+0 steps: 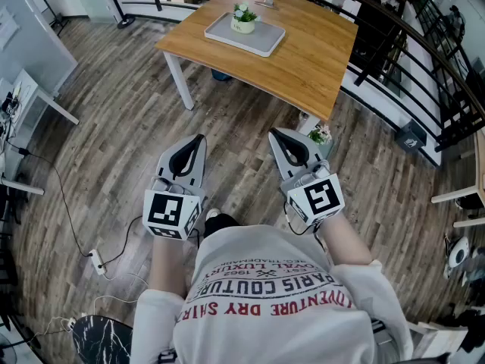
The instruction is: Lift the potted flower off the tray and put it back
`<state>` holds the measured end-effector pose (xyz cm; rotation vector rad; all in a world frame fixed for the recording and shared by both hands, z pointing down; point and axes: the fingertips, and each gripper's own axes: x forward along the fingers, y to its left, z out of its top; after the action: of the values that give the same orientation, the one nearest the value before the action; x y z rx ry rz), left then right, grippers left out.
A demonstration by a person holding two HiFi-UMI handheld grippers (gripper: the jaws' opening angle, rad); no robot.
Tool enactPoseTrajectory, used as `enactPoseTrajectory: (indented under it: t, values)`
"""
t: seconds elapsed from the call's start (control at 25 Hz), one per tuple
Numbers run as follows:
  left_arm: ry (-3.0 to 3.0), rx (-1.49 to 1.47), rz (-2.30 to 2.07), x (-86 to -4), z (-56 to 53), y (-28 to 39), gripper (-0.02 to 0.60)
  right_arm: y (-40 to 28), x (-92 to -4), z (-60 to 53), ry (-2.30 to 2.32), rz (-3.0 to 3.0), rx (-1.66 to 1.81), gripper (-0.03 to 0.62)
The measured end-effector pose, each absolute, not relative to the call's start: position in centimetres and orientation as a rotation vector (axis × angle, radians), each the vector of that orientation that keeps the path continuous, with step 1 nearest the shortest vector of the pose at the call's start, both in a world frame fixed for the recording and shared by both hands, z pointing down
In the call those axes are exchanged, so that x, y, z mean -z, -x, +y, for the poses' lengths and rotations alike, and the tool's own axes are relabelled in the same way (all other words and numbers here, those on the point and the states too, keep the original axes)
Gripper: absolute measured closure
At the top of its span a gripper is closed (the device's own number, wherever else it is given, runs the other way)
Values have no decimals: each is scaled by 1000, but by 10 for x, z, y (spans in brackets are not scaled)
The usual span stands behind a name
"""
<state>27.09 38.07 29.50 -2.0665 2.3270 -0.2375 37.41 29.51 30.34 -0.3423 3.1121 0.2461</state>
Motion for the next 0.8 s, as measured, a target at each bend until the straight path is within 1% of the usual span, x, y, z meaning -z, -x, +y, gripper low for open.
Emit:
enactPoseTrajectory:
  t: [0.52, 0.68, 0.72, 0.8]
  values:
    - [2102, 221, 2301, -300, 358, -266, 569, -370, -321, 274, 362, 3139, -140, 566]
    - [2113, 249, 2303, -304, 347, -264, 569, -371, -320, 262, 406, 3117, -169, 557]
    - [2117, 257, 2304, -304, 344, -263, 569, -370, -319, 258, 408, 3109, -166, 513]
    - [2127, 272, 2300, -306, 337, -260, 569, -365, -318, 248, 403, 3096, -136, 301]
